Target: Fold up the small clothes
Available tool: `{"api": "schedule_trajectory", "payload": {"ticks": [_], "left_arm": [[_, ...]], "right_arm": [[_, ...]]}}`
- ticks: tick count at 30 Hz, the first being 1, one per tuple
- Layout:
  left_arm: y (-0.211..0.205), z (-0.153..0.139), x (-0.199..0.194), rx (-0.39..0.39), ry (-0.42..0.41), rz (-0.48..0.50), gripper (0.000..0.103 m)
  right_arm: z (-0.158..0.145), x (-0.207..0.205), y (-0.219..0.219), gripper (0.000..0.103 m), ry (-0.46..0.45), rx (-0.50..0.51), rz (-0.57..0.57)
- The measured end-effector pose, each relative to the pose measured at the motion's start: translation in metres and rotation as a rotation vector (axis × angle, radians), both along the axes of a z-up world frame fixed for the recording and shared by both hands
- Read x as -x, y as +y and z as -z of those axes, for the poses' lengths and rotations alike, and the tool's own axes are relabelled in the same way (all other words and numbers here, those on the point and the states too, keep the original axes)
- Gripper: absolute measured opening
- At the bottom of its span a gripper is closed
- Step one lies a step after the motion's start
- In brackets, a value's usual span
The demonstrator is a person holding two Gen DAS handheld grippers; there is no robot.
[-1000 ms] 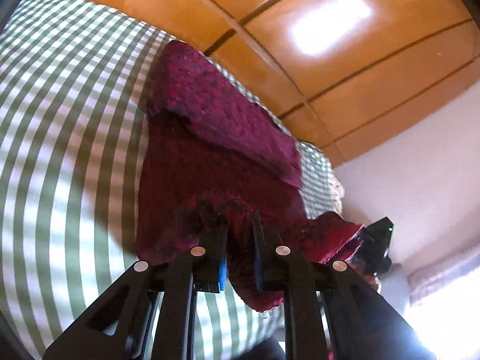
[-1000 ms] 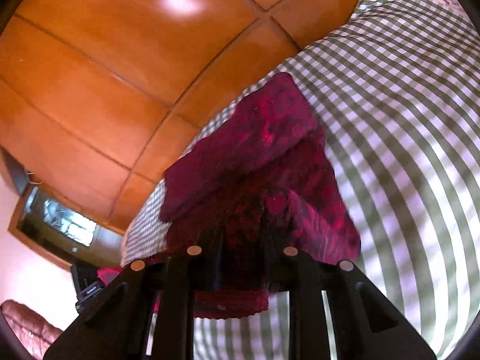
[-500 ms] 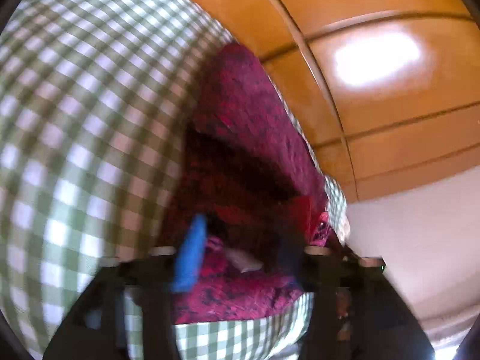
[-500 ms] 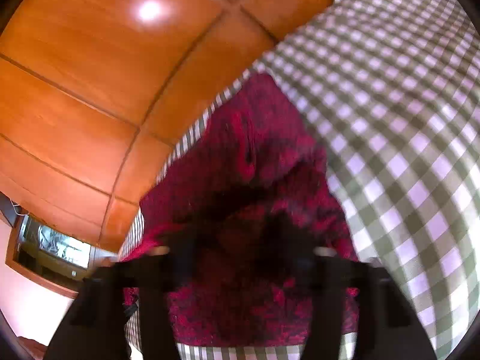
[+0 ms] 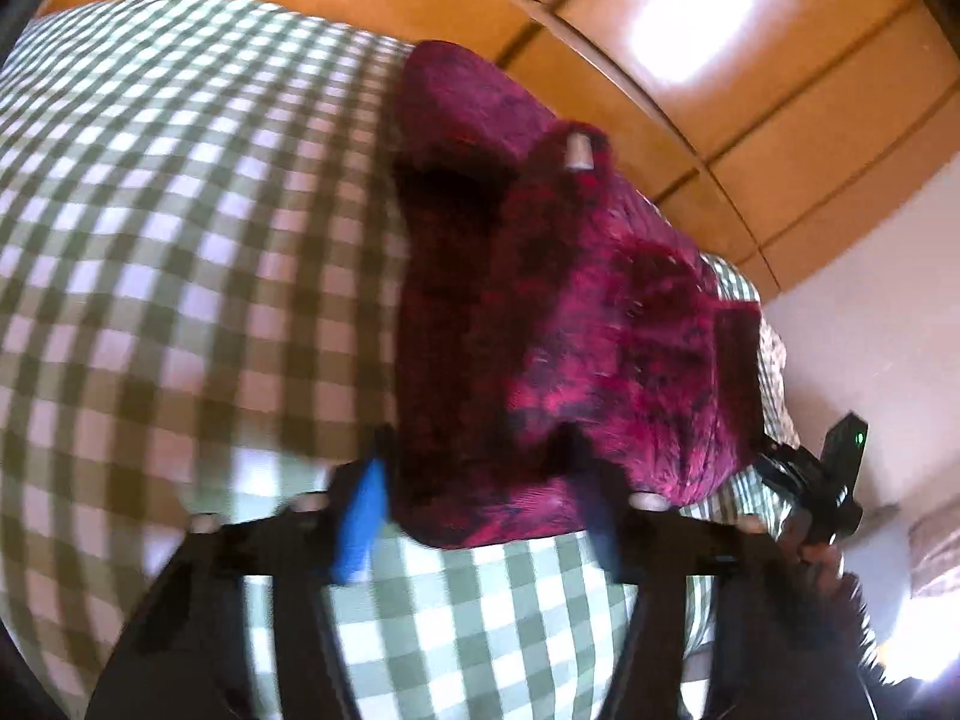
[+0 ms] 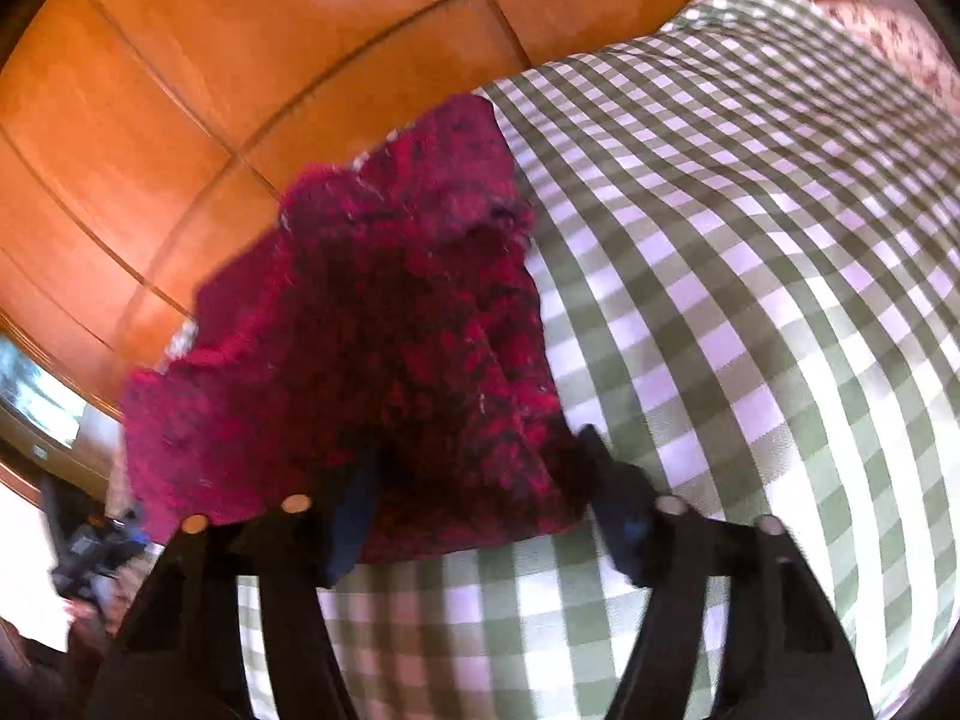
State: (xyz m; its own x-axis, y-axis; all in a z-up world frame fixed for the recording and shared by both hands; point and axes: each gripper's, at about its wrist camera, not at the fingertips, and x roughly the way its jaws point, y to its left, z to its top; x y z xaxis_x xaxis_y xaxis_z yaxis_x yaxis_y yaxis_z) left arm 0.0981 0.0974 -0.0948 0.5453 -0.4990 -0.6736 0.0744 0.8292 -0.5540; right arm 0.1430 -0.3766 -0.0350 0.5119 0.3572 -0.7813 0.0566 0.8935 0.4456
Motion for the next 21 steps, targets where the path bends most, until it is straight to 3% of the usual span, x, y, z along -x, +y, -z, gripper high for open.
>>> {"api": "schedule_trajectory", "payload": {"ticks": [1,5,15,21], "left_arm": [[-0.002,0.001,-0.001,-0.007,0.006,-0.003,0.027],[0.001,-0.001,0.001,-0.01,0.012,0.003,0.015],[0.011,-0.011,0.061,0.028,-0.001,0.07,0.011],[0.013,-0.011,0.127,0.049,0.029,0.101,0.011]], "right_arm": [[0.001,0.0,-0.001,0.043,0.003,0.003,0.006],[-0.009,0.01,-0.008,0.015,-0.008,-0.031,0.006],[-0.03,0.067,-0.013,0.013,0.006,-0.103,-0.051],[-0.027,0.116,-0.024,0.013,0.063,-0.14,-0.079]]}}
